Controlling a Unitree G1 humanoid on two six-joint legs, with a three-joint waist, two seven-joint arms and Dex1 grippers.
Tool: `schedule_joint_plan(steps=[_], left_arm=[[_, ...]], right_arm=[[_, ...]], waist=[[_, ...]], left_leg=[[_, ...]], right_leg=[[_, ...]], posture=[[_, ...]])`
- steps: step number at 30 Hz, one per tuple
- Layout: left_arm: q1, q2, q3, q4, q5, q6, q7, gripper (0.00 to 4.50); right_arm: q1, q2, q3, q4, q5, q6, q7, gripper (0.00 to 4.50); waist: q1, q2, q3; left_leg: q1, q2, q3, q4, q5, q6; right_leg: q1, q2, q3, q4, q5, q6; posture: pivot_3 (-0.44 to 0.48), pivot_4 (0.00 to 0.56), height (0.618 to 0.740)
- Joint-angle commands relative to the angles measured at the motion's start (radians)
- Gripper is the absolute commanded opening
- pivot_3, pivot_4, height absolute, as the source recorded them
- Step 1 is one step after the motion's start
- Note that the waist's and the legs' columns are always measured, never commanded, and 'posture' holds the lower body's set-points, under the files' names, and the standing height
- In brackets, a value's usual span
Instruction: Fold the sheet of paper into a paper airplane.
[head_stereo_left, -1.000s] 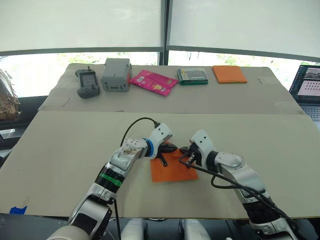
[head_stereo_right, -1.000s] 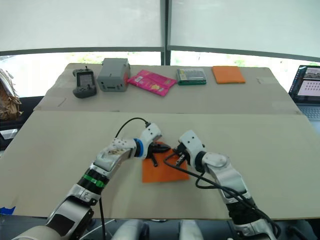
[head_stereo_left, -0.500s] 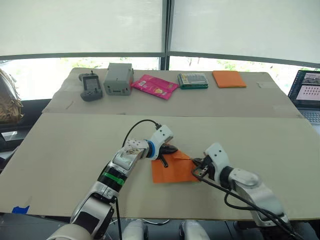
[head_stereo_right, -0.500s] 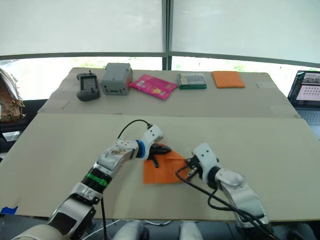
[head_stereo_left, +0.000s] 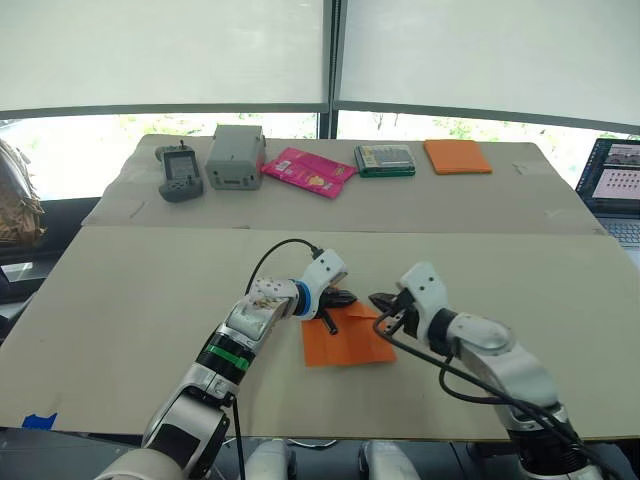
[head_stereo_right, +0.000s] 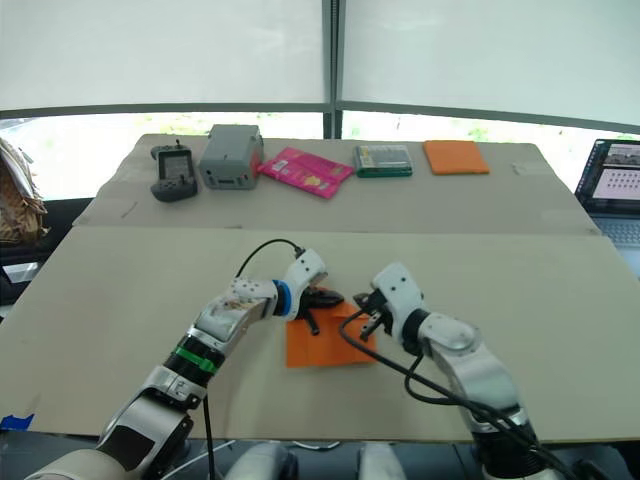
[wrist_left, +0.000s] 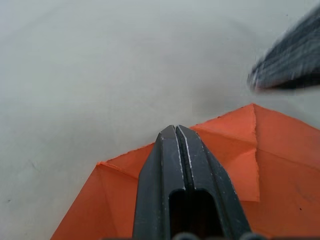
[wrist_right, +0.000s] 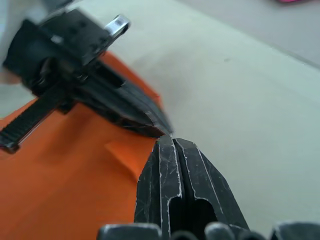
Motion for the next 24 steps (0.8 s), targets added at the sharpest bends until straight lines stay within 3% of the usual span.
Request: schedule_joint_plan(steps=[1,5,14,24], left_arm=[[-0.008,-0.005,-0.006,0.029,0.027,0.012,0.018,0.00],[-0.016,0.016,0.006,0.048,0.042,0.015,0.036,0.00],[-0.069,0.152,0.038,0.135,0.085,-0.029,0.036,0.00],[-0.018,0.230,0.279,-0.101,-0.119,0.125,0.007,0.00]], right_arm=[[-0.019,0.040,0.038,0.025,-0.028,0.035,-0.048,0.02],[-0.005,0.049,0.058,0.053,-0.047,0.066,-0.068,0.02],[0.014,0.074,0.052,0.061,-0.045,0.110,-0.103,0.02],[-0.001,0.072,0.083,0.064,-0.052,0.057,-0.082,0.02]], waist=[[-0.001,0.000,0.000],[-0.002,0.000,0.000],[-0.022,0.000,0.000],[-0.020,-0.001,0.001]], left_leg=[[0.000,0.000,0.000,0.000,0.000,0.000],[0.000,0.000,0.000,0.000,0.000,0.000],[0.003,0.001,0.000,-0.001,0.000,0.000],[0.001,0.002,-0.001,-0.002,0.000,0.000]], right_leg=[[0.000,0.000,0.000,0.000,0.000,0.000],[0.000,0.000,0.000,0.000,0.000,0.000],[0.001,0.002,0.000,0.001,0.000,0.000],[-0.001,0.001,0.000,0.001,0.000,0.000]], posture=[[0.000,0.150,0.740],[0.000,0.150,0.740],[0.000,0.150,0.740],[0.000,0.150,0.740]])
